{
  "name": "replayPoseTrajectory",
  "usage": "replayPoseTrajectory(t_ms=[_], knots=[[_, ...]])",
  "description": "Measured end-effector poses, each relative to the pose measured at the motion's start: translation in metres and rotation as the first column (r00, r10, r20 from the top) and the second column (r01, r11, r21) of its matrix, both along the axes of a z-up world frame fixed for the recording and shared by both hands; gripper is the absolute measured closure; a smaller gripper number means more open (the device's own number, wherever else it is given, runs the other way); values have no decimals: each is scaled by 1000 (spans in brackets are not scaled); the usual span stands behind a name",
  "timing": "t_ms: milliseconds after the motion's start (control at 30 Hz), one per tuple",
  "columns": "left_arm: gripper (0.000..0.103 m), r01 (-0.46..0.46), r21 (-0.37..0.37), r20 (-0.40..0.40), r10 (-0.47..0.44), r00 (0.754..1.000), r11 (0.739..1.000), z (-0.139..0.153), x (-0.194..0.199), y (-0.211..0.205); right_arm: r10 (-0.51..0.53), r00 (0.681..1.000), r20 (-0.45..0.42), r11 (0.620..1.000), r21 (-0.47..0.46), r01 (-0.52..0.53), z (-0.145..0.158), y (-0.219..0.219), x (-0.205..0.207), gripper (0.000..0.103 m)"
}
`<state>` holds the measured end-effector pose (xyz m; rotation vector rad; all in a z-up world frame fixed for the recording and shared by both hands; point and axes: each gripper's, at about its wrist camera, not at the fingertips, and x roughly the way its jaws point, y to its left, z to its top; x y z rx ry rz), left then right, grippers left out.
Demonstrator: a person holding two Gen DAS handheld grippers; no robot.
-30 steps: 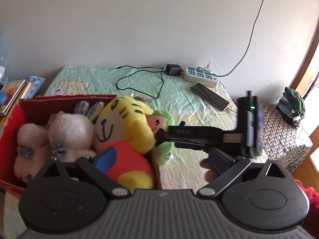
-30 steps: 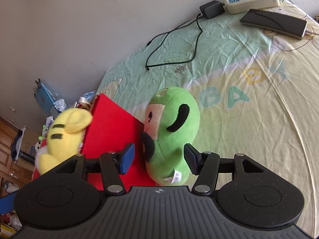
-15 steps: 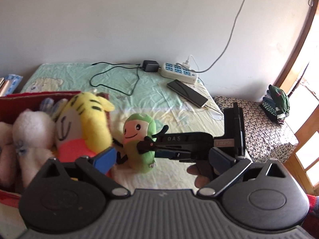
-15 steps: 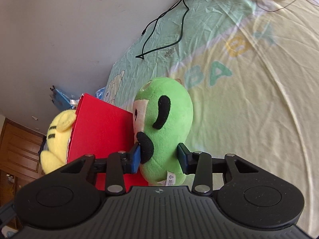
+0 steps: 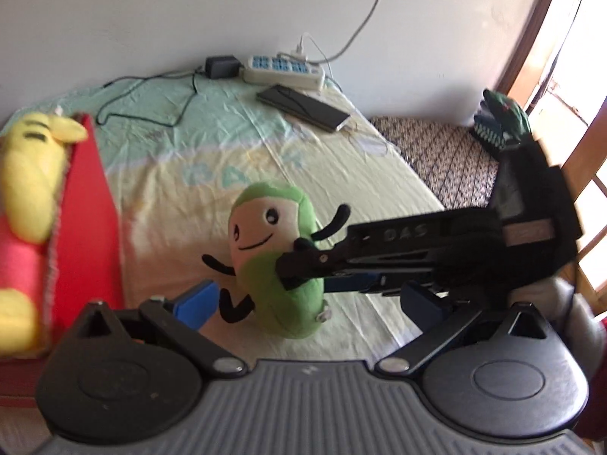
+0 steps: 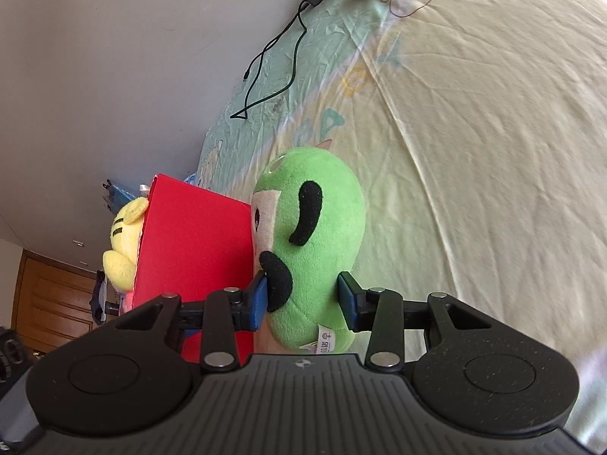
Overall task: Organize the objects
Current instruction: 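Grasp the green bean plush beside the box with the right tool, then lift the green bean plush and carry it over the red box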
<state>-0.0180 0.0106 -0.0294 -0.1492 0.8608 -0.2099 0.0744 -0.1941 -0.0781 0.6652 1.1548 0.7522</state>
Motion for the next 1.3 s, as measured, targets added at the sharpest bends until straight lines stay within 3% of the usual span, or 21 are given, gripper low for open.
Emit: replayPoseTrajectory(t_ms=[167, 300, 367, 500, 633, 800, 1033, 1300], knots=[[5, 17, 0, -52, -17, 998, 1000, -27, 12, -2, 21, 1000, 20, 1000, -21, -21, 2, -2, -4, 61], [16, 29, -42, -96, -33, 995, 999, -41, 16, -2, 28, 999, 22, 999, -30, -28, 4, -6, -10, 61], [22, 33, -72, -111, -41, 993, 997, -43, 16, -3, 33, 999, 18, 999, -31, -32, 5, -9, -15, 61], [26, 43, -102, -100, -53, 994, 994, -35, 9, -4, 32, 999, 21, 999, -38, -31, 11, -13, -25, 61], [27, 70, -124, -72, -80, 994, 990, -17, -3, -2, 15, 999, 42, 999, -33, -14, 28, -17, -37, 61], [27, 118, -131, -4, -120, 993, 984, 17, -27, 6, -3, 991, 130, 999, -38, 8, 63, -10, -64, 61], [27, 174, -76, 137, -162, 977, 982, 70, -66, 34, -52, 965, 258, 999, 14, 50, 109, 15, -102, 61], [27, 140, -22, 274, -129, 953, 990, 113, -101, 91, -51, 925, 376, 996, 87, 19, 143, 70, -122, 61]])
